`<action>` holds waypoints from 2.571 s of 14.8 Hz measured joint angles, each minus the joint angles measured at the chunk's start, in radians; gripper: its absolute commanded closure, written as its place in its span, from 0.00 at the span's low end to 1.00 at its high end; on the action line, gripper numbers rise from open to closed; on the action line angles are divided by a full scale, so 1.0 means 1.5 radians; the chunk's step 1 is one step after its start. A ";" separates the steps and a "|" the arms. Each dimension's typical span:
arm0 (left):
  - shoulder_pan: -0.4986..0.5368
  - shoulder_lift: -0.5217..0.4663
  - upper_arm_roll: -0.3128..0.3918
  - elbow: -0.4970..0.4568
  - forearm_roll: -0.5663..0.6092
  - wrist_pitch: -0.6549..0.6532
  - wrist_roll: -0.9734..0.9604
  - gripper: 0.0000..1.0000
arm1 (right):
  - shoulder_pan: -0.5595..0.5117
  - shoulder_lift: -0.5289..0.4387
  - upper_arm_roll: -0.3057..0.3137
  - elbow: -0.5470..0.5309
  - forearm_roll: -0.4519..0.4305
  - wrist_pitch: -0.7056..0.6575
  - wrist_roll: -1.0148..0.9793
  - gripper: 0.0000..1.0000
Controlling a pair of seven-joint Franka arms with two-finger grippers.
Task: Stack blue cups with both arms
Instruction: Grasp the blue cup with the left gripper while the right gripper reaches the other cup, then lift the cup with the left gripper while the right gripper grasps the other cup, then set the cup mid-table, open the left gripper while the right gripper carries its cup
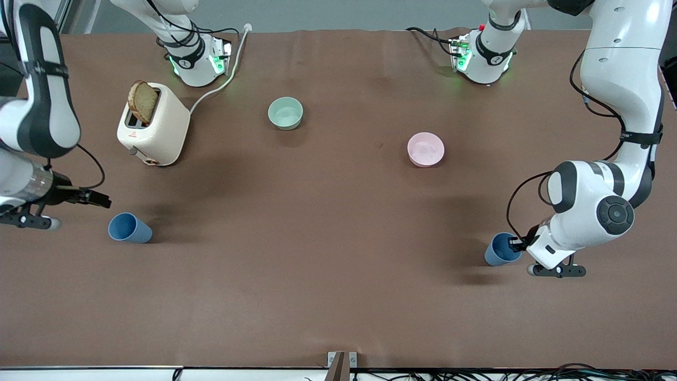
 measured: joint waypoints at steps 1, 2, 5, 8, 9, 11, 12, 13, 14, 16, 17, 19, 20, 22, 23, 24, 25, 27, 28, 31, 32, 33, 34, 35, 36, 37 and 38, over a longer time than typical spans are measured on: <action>-0.003 0.000 -0.003 0.002 0.000 0.000 -0.004 1.00 | -0.001 0.018 0.000 -0.001 0.000 0.019 0.000 0.01; -0.009 -0.001 -0.008 0.005 0.000 -0.001 -0.013 1.00 | -0.002 0.032 0.000 -0.003 0.000 0.040 0.000 0.01; -0.045 -0.018 -0.040 0.021 -0.001 -0.043 -0.089 1.00 | -0.002 0.064 0.000 -0.030 0.000 0.125 -0.002 0.05; -0.104 -0.054 -0.102 0.033 -0.001 -0.104 -0.233 1.00 | -0.004 0.081 0.000 -0.046 0.000 0.157 -0.006 0.10; -0.127 -0.065 -0.121 0.034 -0.001 -0.117 -0.286 1.00 | -0.005 0.085 0.000 -0.047 0.000 0.165 -0.007 0.11; -0.174 -0.073 -0.154 0.034 -0.001 -0.131 -0.400 1.00 | -0.008 0.095 0.000 -0.047 0.000 0.181 -0.011 0.15; -0.203 -0.072 -0.163 0.033 -0.001 -0.131 -0.456 1.00 | -0.008 0.100 0.000 -0.047 0.000 0.185 -0.013 0.21; -0.237 -0.068 -0.166 0.033 -0.001 -0.131 -0.510 1.00 | -0.008 0.105 0.000 -0.047 0.000 0.188 -0.015 0.33; -0.274 -0.060 -0.165 0.034 -0.001 -0.128 -0.559 1.00 | -0.009 0.109 0.000 -0.047 0.000 0.191 -0.016 0.55; -0.339 -0.033 -0.163 0.042 -0.001 -0.099 -0.647 1.00 | -0.009 0.114 0.000 -0.047 0.000 0.193 -0.018 0.83; -0.364 -0.015 -0.162 0.046 -0.001 -0.070 -0.680 1.00 | -0.009 0.115 0.000 -0.047 0.000 0.193 -0.020 0.90; -0.394 0.020 -0.161 0.051 -0.001 -0.006 -0.712 1.00 | -0.008 0.114 0.001 -0.047 0.000 0.189 -0.022 0.95; -0.404 0.036 -0.159 0.053 -0.001 0.020 -0.718 0.99 | -0.008 0.113 0.001 -0.046 0.000 0.180 -0.022 0.95; -0.422 0.058 -0.146 0.057 -0.001 0.044 -0.719 0.98 | -0.008 0.099 0.002 -0.038 0.000 0.144 -0.022 0.98; -0.431 0.067 -0.136 0.060 -0.001 0.047 -0.719 0.96 | -0.008 0.084 0.002 -0.034 0.000 0.121 -0.022 0.99; -0.442 0.075 -0.124 0.065 -0.001 0.050 -0.719 0.91 | -0.007 0.064 0.003 -0.029 0.000 0.094 -0.022 0.99; -0.453 0.082 -0.113 0.071 -0.001 0.051 -0.719 0.74 | -0.007 0.042 0.004 -0.023 0.000 0.065 -0.022 0.99; -0.470 0.085 -0.097 0.084 -0.001 0.052 -0.719 0.00 | -0.003 0.000 0.007 0.000 0.000 -0.002 -0.022 0.99; -0.473 0.085 -0.093 0.091 -0.001 0.052 -0.719 0.00 | 0.002 -0.019 0.008 0.016 0.000 -0.035 -0.022 0.99; -0.467 0.072 -0.086 0.129 -0.001 0.043 -0.719 0.00 | 0.033 -0.064 0.010 0.059 0.000 -0.117 0.000 0.99; -0.457 0.057 -0.081 0.146 -0.001 0.017 -0.719 0.00 | 0.046 -0.072 0.011 0.069 0.001 -0.140 0.018 0.99; -0.441 0.037 -0.079 0.167 -0.001 -0.026 -0.718 0.00 | 0.061 -0.078 0.012 0.082 0.001 -0.161 0.041 0.99; -0.422 0.011 -0.076 0.187 -0.001 -0.078 -0.714 0.00 | 0.078 -0.081 0.013 0.097 0.001 -0.180 0.067 0.99; -0.399 -0.018 -0.074 0.201 0.000 -0.126 -0.697 0.00 | 0.099 -0.082 0.014 0.113 0.002 -0.194 0.095 0.99; -0.372 -0.051 -0.073 0.210 0.000 -0.166 -0.667 0.00 | 0.123 -0.082 0.015 0.129 0.003 -0.202 0.126 0.99; -0.341 -0.086 -0.072 0.213 0.000 -0.203 -0.624 0.00 | 0.148 -0.082 0.016 0.143 0.007 -0.204 0.156 0.99; -0.309 -0.120 -0.071 0.214 0.000 -0.246 -0.576 0.00 | 0.173 -0.082 0.017 0.156 0.017 -0.205 0.185 0.99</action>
